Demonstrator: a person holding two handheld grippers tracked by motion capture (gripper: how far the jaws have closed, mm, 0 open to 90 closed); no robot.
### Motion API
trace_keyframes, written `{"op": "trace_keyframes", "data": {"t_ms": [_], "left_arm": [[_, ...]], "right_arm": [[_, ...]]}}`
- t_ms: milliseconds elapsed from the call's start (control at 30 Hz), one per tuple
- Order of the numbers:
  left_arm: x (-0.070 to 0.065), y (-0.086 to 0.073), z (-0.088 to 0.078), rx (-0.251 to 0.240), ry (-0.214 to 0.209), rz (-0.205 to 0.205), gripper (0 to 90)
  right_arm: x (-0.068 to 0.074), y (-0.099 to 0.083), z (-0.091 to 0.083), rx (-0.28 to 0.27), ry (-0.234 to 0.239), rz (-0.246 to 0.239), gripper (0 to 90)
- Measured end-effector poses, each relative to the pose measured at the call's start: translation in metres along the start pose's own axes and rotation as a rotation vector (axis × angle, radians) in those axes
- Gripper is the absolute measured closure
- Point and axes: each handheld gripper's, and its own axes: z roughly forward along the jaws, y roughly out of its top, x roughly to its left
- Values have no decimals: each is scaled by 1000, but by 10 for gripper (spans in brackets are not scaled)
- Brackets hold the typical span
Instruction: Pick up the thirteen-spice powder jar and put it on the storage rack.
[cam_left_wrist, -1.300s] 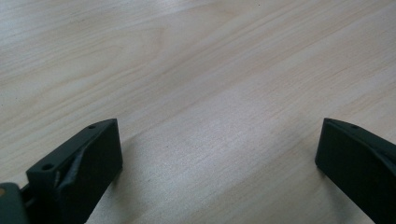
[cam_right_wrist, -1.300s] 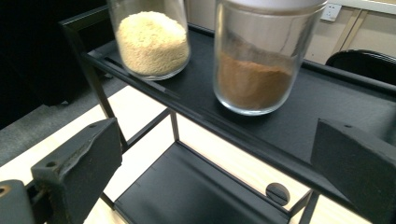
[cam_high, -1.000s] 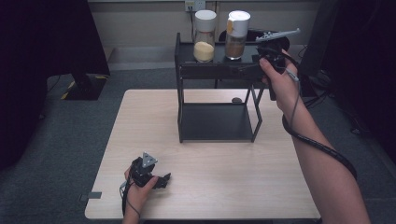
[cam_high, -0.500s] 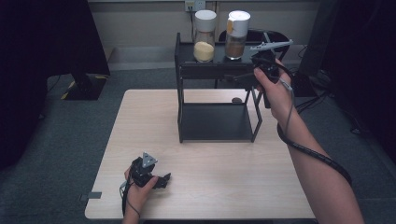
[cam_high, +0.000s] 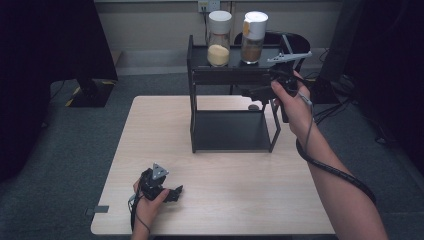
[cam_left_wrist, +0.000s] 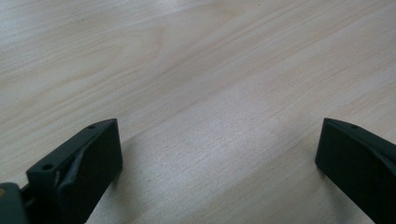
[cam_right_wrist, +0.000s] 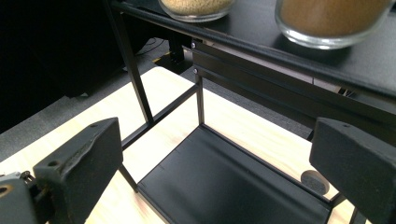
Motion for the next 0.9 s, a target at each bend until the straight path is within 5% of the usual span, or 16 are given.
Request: {"op": "trace_keyframes", "data": {"t_ms": [900], "left_arm": [[0, 0, 0, 0, 0, 1, 0]], "right_arm": [[-4, -32, 3, 10, 34, 18, 22]]}}
